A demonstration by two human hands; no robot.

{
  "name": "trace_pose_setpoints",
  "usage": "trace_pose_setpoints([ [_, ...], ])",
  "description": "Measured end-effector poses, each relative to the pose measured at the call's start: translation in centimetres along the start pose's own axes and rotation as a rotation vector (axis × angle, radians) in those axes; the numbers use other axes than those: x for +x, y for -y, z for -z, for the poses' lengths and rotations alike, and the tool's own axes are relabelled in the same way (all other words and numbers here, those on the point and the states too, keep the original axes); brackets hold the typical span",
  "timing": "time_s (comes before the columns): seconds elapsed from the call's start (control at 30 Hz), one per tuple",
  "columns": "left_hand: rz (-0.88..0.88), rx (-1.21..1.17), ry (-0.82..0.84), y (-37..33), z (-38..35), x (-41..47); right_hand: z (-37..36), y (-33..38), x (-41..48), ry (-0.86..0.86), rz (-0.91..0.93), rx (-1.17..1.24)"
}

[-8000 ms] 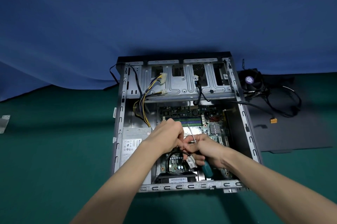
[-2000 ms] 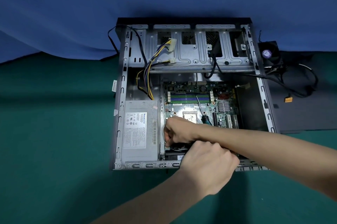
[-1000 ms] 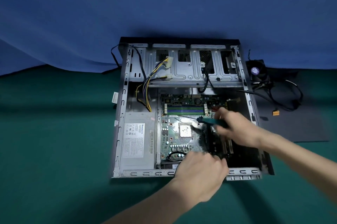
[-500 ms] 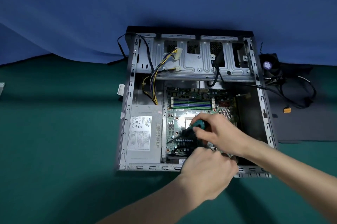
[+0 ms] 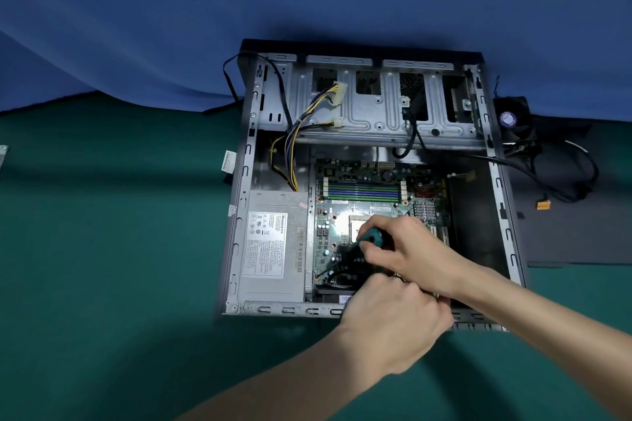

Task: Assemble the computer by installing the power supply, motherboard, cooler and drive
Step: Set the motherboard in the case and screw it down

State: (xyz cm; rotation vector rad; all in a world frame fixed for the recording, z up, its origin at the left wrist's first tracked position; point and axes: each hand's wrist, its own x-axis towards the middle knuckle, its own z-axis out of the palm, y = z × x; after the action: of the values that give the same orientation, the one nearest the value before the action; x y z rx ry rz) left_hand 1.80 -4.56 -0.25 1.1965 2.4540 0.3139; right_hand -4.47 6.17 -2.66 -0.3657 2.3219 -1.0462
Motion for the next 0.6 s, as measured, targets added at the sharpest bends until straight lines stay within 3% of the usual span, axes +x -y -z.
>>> trace_pose_setpoints([
  [0.6, -0.007, 0.029, 0.023, -0.15, 0.14, 0.1, -0.08, -0.36, 0.38, 0.062, 0.041, -0.082],
])
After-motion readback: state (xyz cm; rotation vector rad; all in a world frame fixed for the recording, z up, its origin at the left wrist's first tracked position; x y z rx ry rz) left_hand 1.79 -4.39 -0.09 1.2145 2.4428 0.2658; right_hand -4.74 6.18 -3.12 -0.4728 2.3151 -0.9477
